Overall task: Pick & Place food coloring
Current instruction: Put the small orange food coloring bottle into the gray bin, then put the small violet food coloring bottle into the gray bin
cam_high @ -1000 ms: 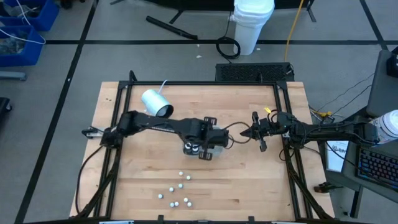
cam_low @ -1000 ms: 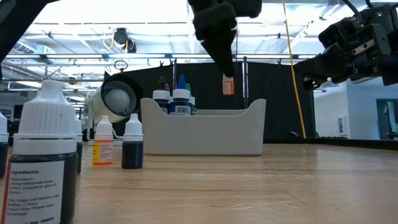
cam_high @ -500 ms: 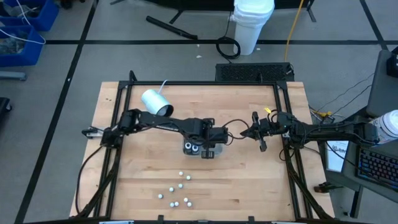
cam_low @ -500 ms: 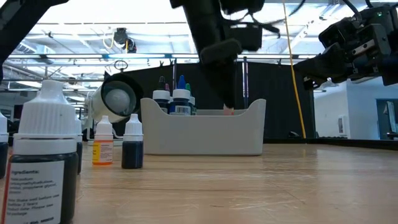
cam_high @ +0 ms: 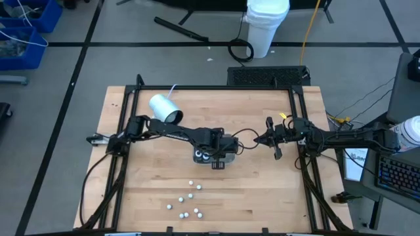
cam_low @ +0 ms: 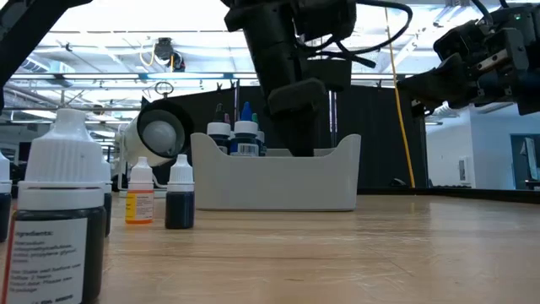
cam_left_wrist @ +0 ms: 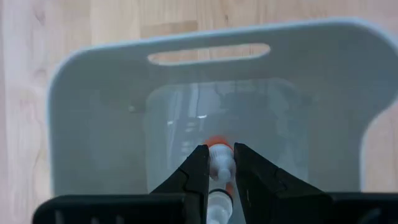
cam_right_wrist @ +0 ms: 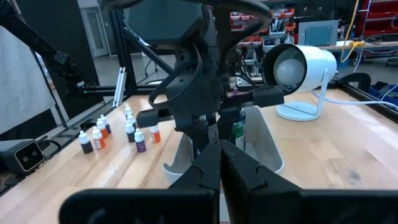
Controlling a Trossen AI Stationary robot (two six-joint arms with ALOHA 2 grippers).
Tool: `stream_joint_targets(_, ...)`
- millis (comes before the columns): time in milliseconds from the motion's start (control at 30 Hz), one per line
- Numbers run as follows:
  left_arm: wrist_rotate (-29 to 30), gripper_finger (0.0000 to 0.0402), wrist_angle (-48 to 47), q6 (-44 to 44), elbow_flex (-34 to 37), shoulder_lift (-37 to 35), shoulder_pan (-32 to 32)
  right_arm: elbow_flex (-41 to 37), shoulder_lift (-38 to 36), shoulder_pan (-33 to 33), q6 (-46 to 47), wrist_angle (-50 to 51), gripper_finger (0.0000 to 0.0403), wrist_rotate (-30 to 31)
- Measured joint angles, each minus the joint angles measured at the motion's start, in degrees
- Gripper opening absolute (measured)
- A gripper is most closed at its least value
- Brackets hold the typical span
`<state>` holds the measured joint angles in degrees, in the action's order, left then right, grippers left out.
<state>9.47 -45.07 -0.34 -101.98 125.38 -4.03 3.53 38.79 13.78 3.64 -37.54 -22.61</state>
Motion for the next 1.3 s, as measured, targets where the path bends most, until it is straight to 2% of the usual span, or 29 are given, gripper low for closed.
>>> stream_joint_targets(233, 0.0, 0.0063, 2.7, 0.0, 2.4, 0.0, 0.2, 0.0, 0.0, 0.0, 0.0, 0.0, 0.0000, 0.0)
stream_joint_targets(1000, -0.5, 0.0066, 4.3, 0.6, 2.3, 1.3, 0.3, 0.0, 0.0, 0.0, -0.5, 0.0, 0.0000, 0.0)
stream_joint_targets(1100, -0.6, 0.0088, 2.0, 1.4, 1.3, 1.3, 0.3, 0.0, 0.0, 0.0, -0.5, 0.0, 0.0000, 0.0)
stream_joint_targets(1300, -0.5, 0.0164, -3.4, 2.6, -3.4, 1.4, 0.1, 0.0, 0.0, 0.0, -0.5, 0.0, 0.0000, 0.0)
